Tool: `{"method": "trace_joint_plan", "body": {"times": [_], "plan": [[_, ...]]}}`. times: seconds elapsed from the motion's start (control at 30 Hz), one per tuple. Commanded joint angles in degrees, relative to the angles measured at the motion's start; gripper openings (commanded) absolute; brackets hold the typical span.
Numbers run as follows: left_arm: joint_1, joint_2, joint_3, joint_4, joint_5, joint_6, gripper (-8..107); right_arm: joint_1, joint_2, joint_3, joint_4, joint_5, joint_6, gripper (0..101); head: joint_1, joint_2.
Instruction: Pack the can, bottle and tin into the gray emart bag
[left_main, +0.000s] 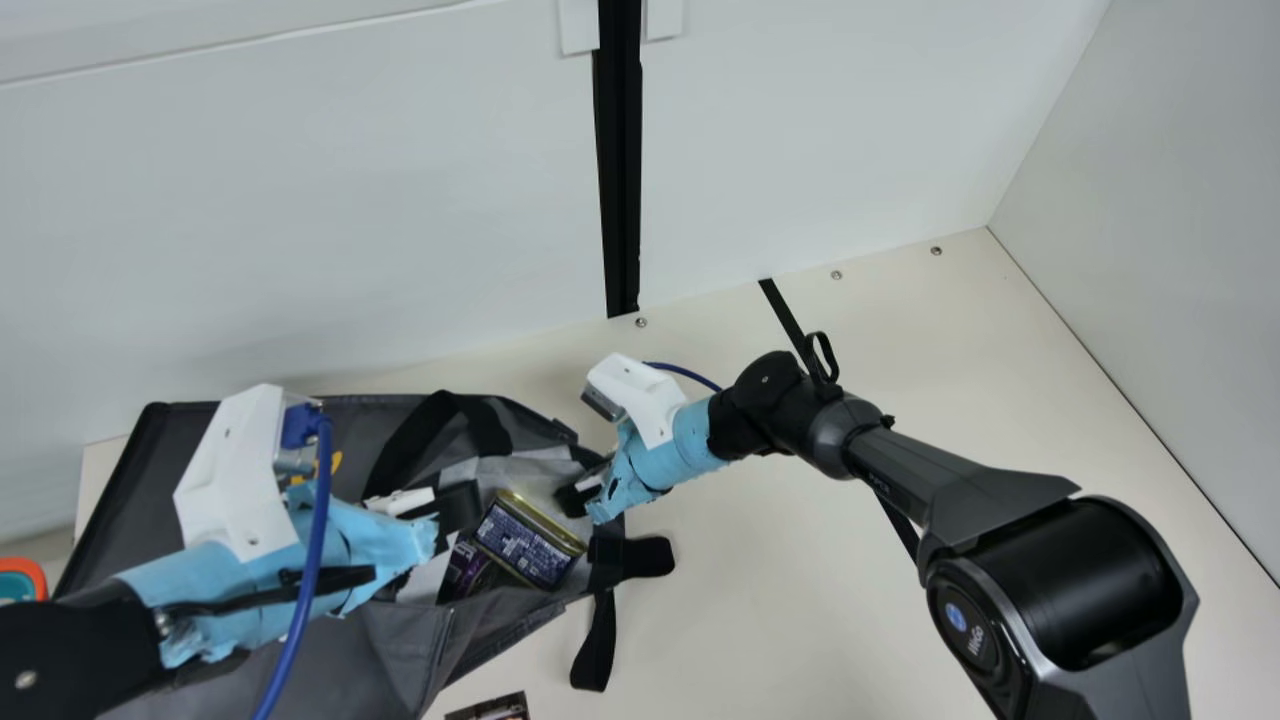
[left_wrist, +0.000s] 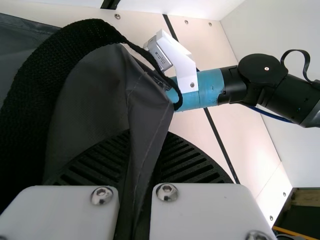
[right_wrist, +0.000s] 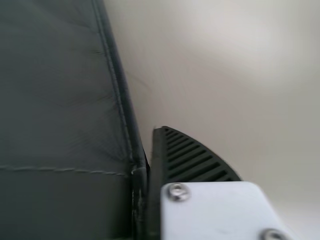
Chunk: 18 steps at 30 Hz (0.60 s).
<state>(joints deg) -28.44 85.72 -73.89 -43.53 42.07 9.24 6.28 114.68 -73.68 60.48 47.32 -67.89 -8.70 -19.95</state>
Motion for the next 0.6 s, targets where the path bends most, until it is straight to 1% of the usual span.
{"method": "trace_joint_plan", "body": {"times": [0.0, 0.23, 0.47, 0.5, 0.57], "plan": [[0.00, 0.00, 0.00, 0.00, 0.00, 0.00, 10, -0.38, -0.30, 0.39, -0.03, 0.47, 0.66, 0, -1.30, -0.05], [0.00, 0.00, 0.00, 0.00, 0.00, 0.00, 10, -2.67, -2.06, 2.64, 1.17, 3.40, 2.42, 0, -1.30, -0.05], [0.00, 0.00, 0.00, 0.00, 0.00, 0.00, 10, -5.52, -4.34, 4.52, 3.17, 7.72, 2.91, 0, -1.30, -0.05], [-0.07, -1.32, 1.05, 0.27, 0.13, -0.38, 10, -5.92, -4.73, 4.79, 3.45, 8.36, 2.90, 0, -1.30, -0.05], [-0.08, -1.31, 0.94, 0.30, 0.15, -0.36, 10, -6.68, -5.48, 5.25, 3.98, 9.60, 2.91, 0, -1.30, -0.05]]}}
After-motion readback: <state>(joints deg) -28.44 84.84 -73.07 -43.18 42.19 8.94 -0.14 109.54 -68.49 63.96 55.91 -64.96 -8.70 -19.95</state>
